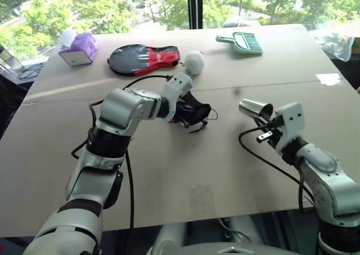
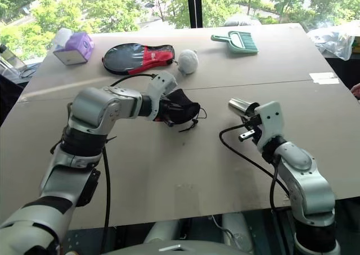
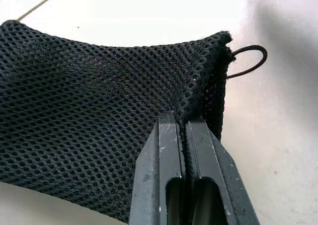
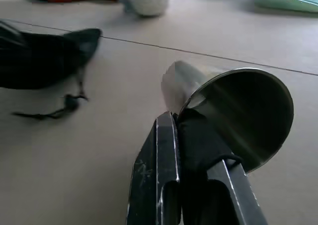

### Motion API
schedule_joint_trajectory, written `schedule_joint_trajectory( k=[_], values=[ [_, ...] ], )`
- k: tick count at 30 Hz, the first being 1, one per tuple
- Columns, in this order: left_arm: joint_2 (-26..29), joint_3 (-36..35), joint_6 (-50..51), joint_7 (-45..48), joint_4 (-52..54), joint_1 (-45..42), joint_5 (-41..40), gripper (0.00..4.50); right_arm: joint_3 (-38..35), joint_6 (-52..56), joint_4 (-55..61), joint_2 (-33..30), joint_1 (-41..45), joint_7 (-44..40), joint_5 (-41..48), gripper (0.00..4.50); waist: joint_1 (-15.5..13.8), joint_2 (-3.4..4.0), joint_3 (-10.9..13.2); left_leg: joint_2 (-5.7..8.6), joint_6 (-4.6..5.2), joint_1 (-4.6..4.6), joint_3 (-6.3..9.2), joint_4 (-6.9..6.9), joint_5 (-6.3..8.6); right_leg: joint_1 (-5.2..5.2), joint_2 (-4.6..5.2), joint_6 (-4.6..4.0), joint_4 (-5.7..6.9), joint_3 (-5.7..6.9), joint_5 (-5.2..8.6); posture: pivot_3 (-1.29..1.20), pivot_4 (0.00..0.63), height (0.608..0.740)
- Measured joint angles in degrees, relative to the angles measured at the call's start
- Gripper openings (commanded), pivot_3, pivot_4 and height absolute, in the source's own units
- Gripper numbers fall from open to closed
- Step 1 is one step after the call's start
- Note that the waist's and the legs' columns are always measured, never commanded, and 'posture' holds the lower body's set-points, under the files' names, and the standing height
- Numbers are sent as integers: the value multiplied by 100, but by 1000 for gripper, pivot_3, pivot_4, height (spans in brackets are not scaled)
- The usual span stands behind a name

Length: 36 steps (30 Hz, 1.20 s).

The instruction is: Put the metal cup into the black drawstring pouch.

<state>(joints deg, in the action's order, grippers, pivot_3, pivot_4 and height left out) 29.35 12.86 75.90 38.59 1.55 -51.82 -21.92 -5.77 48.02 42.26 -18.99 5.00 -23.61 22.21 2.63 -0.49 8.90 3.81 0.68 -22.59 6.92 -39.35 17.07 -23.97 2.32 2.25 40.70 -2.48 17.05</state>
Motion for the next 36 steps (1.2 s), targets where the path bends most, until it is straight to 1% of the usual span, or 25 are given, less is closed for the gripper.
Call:
schedule_joint_trajectory(
  k=[2,5,7,10,13,16,19,26,29,31,34,36],
  values=[
    [-41,0,0,0,-69,-53,-15,0,0,195,250,11,3,-98,445,72,-21,0,0,0,0,17,5,0,0,19,1,0,0,2,0,0,150,740],
    [-120,0,3,-15,-254,-165,-17,0,54,317,271,71,3,-108,822,72,-37,0,0,1,-1,19,6,-1,-1,22,2,0,-1,4,0,0,150,740],
    [-165,5,3,-31,-300,-187,-16,0,217,311,271,136,9,-107,946,72,-37,-1,0,1,-1,18,6,-1,-1,22,3,0,-2,3,0,0,150,740],
    [-242,32,8,-34,-331,-197,-24,0,647,185,143,329,57,-49,959,72,-21,0,0,0,-1,19,5,0,-1,20,2,0,-2,2,0,0,150,740],
    [-267,65,24,-25,-329,-215,-67,0,956,-99,-274,602,132,28,834,72,-23,-1,0,1,-2,19,5,0,-1,20,2,0,-2,2,0,0,150,740],
    [-223,58,102,-91,-328,-214,-56,0,1108,-500,-818,794,163,43,653,72,-25,-1,0,1,-2,19,5,0,-1,19,3,0,-2,2,0,0,150,740],
    [-211,49,207,-97,-278,-207,-73,0,1265,-842,-1301,771,165,58,316,72,-29,-1,0,2,-2,18,5,0,-1,19,3,0,-2,3,0,0,150,740],
    [-146,48,231,-175,-234,-189,-56,0,1743,-1286,-1846,725,311,-92,-137,72,-10,-1,0,0,-4,19,6,1,-2,17,1,0,0,2,0,0,150,740],
    [-64,57,227,-214,-211,-172,-30,0,1869,-1501,-2279,807,533,-177,-285,72,-12,-1,0,1,-4,19,5,0,-3,16,1,0,-1,1,0,0,150,740],
    [-41,113,221,-125,-108,-163,-78,0,2103,-1806,-2673,734,859,-289,-601,72,-17,-1,0,2,-4,19,4,0,-3,16,2,0,-1,2,0,0,150,740],
    [6,158,172,-28,30,-169,-82,0,2303,-2130,-2975,685,1052,-401,-889,72,-20,-1,0,2,-5,17,7,2,-3,16,2,0,-3,5,0,0,150,740],
    [154,320,46,51,80,-169,-67,0,2405,-2324,-3138,655,1130,-498,-1050,72,-8,-1,0,2,-5,18,6,2,-3,16,2,0,-2,3,0,0,150,740]
  ],
)
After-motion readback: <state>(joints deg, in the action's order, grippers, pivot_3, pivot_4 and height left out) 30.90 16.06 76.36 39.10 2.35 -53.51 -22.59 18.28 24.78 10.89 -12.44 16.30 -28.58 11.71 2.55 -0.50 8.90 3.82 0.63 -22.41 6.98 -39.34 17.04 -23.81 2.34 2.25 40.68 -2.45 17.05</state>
